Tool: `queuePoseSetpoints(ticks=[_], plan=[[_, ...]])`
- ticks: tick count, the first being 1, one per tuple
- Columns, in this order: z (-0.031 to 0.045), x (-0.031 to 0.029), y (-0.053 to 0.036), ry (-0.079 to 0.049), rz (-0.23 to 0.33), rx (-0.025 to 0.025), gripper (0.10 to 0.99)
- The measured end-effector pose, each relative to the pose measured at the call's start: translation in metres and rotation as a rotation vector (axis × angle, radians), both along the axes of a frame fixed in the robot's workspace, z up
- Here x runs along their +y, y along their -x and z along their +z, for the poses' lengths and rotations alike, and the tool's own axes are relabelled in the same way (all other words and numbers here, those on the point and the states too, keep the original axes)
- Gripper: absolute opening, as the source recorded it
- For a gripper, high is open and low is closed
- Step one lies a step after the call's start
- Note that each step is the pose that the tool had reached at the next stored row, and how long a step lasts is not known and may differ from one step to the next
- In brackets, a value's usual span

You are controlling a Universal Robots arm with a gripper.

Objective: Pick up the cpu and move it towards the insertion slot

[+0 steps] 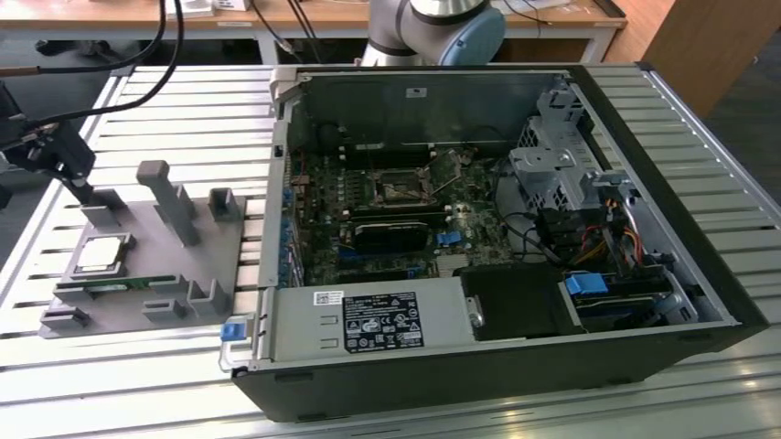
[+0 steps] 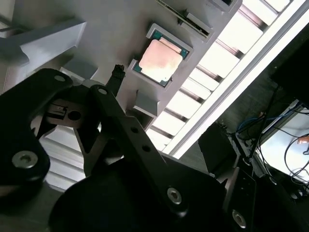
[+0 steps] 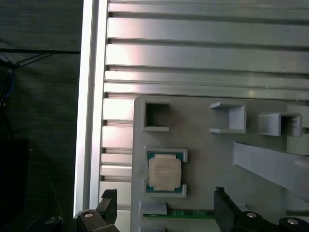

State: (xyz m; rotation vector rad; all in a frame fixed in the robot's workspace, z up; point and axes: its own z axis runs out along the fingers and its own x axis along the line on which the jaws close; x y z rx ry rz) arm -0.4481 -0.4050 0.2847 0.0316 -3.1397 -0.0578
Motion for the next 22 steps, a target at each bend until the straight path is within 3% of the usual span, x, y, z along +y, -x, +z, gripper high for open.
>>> queuePoseSetpoints(ticks=[1,22], plan=[[-0.0016,-0.0004,0.0,0.0,0.0,-0.0001,0.894],[-0.0347,-0.0034,0.0,-0.001,0.014,-0.0001,0.894]])
